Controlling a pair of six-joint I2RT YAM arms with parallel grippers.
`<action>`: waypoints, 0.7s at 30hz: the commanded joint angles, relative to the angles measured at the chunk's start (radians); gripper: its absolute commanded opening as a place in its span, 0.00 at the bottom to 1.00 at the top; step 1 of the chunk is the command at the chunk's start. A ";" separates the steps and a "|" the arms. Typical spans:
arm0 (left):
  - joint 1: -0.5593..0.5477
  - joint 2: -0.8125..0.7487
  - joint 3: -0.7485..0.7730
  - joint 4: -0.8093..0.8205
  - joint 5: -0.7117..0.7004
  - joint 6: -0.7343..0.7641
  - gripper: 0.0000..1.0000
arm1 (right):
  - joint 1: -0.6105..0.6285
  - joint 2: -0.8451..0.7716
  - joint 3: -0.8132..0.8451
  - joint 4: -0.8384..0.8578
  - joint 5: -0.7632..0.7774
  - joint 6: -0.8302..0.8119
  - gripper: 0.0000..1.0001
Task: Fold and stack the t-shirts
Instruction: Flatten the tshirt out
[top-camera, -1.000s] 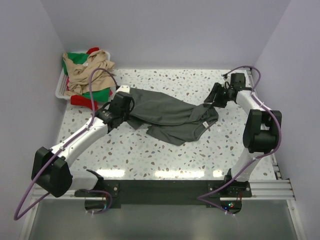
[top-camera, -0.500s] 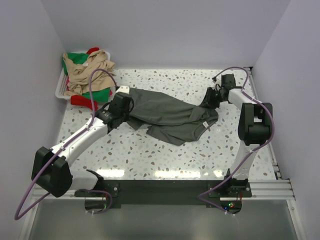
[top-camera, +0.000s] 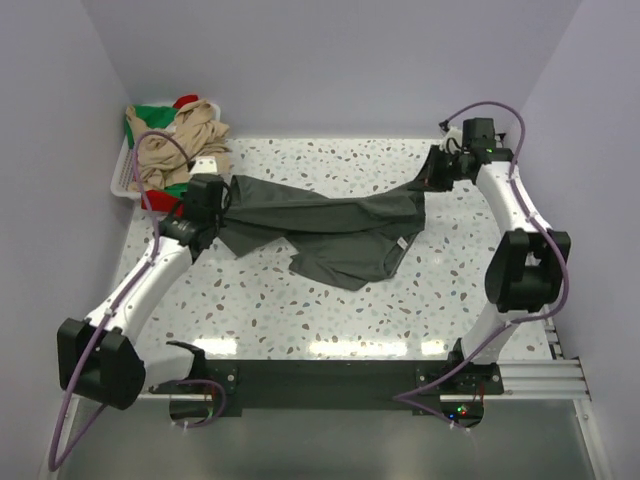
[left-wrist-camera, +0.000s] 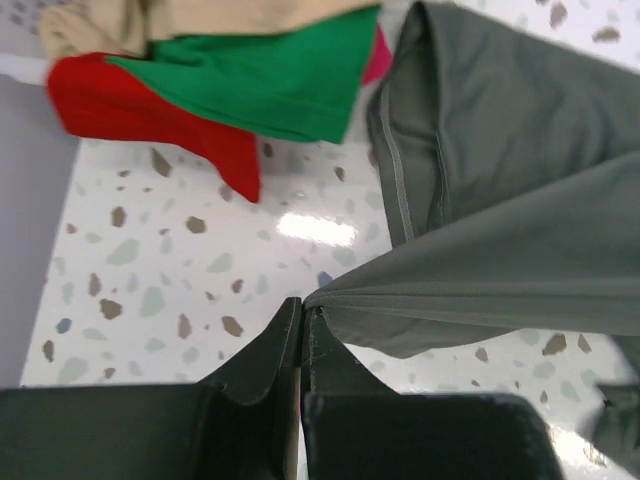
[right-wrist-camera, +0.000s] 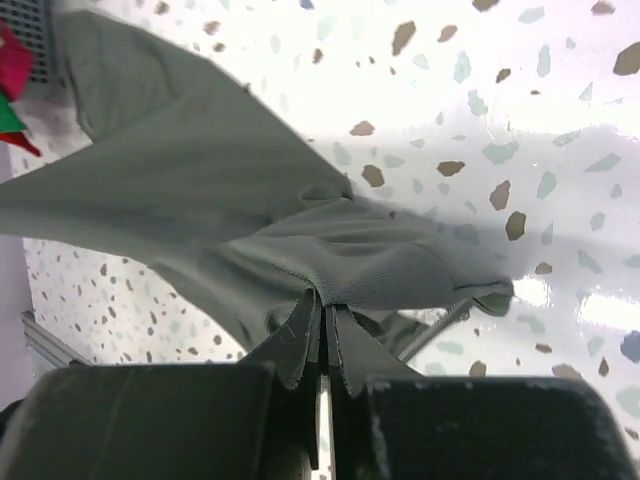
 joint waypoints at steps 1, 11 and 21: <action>0.056 -0.112 -0.029 0.096 -0.049 0.091 0.00 | -0.012 -0.148 0.058 -0.119 -0.006 0.014 0.00; 0.116 -0.233 -0.090 0.140 -0.047 0.154 0.00 | -0.015 -0.322 0.093 -0.311 -0.078 0.014 0.00; 0.131 -0.149 -0.342 0.341 0.097 0.135 0.00 | -0.018 -0.229 -0.243 -0.020 -0.014 0.090 0.10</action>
